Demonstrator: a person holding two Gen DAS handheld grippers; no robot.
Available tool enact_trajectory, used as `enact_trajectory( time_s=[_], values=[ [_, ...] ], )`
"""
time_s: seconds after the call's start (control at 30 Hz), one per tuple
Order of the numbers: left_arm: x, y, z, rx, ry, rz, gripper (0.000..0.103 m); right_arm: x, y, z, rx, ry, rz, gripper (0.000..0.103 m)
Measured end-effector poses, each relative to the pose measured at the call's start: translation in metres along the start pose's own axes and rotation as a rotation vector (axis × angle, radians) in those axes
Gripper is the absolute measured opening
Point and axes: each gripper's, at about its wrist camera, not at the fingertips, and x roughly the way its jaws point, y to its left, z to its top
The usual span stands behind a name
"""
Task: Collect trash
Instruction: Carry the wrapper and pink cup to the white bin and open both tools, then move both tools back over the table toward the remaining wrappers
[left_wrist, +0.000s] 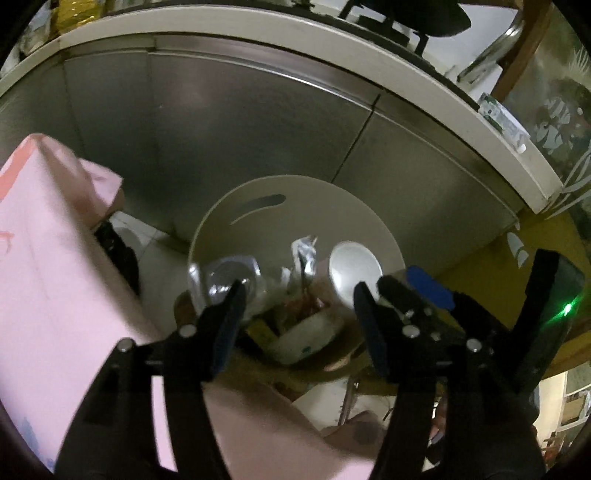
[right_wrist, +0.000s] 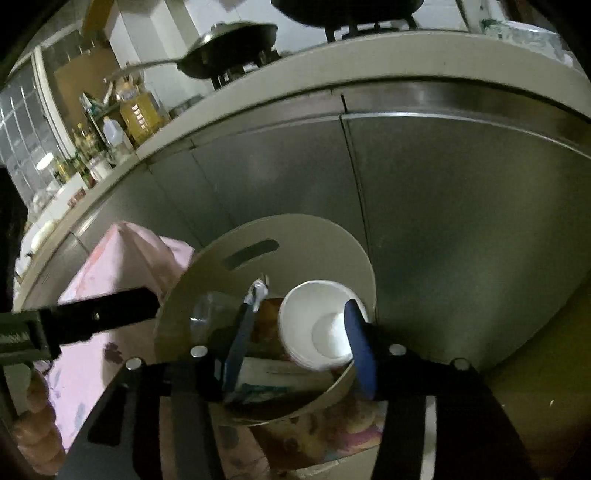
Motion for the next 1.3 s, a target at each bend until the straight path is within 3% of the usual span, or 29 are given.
enact_trajectory(
  time_s=[0.23,0.77,1.3],
  values=[
    [-0.046,0.005,-0.042,0.019,-0.079,0.076,0.058,-0.03,0.016,-0.004,0.058,-0.042,0.057,0.049],
    [-0.171,0.033,-0.145,-0.047,-0.281,0.366,0.058,-0.109,0.094,-0.053,0.063,-0.051,0.23,0.049],
    [-0.229,0.026,-0.2,-0.07,-0.361,0.443,0.058,-0.164,0.133,-0.078,0.031,-0.081,0.276,0.049]
  ],
)
